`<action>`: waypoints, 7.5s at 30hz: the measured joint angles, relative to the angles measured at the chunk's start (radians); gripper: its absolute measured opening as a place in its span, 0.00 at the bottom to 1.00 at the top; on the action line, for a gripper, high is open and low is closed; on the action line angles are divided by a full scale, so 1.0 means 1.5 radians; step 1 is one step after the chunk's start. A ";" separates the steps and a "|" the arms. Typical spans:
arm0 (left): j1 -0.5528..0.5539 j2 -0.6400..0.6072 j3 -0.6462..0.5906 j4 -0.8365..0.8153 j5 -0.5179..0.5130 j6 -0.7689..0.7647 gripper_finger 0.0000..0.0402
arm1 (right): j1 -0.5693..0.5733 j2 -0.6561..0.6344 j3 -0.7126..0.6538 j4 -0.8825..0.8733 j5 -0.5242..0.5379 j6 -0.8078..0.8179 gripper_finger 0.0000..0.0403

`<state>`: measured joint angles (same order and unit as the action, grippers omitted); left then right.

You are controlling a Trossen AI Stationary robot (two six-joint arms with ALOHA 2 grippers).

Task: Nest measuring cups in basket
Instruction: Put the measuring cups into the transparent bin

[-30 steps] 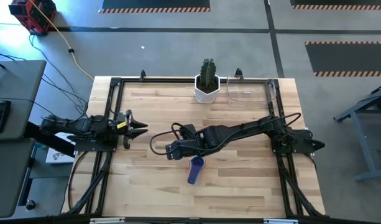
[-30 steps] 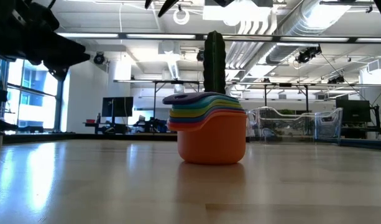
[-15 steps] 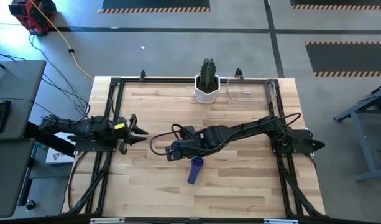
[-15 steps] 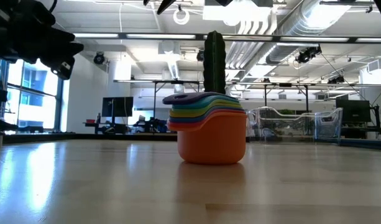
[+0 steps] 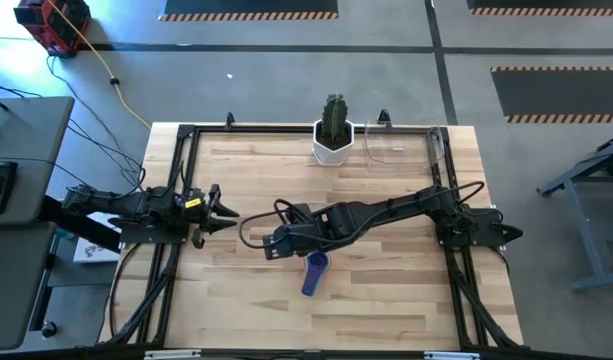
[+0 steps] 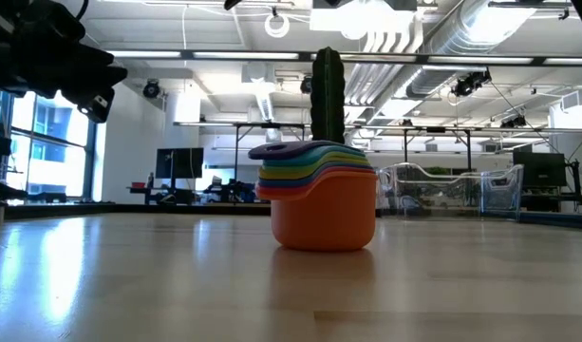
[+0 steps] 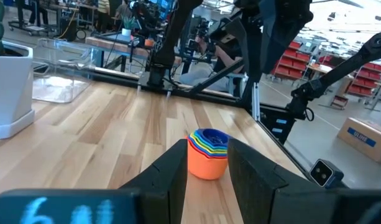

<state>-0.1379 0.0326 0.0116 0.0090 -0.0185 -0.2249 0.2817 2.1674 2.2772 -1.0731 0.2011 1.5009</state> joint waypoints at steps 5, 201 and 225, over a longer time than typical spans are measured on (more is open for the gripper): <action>0.000 0.000 0.000 0.000 0.000 0.000 0.26 | 0.000 0.000 0.000 -0.001 -0.008 0.013 0.21; 0.000 0.000 0.001 0.001 -0.001 0.000 0.26 | 0.148 0.110 -0.153 -0.143 0.006 0.344 0.20; 0.000 0.000 0.001 0.000 -0.001 0.000 0.26 | 0.035 0.110 -0.013 -0.121 0.010 0.000 0.20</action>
<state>-0.1380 0.0329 0.0128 0.0093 -0.0193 -0.2246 0.3350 2.3322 2.2570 -1.2544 0.2155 1.5008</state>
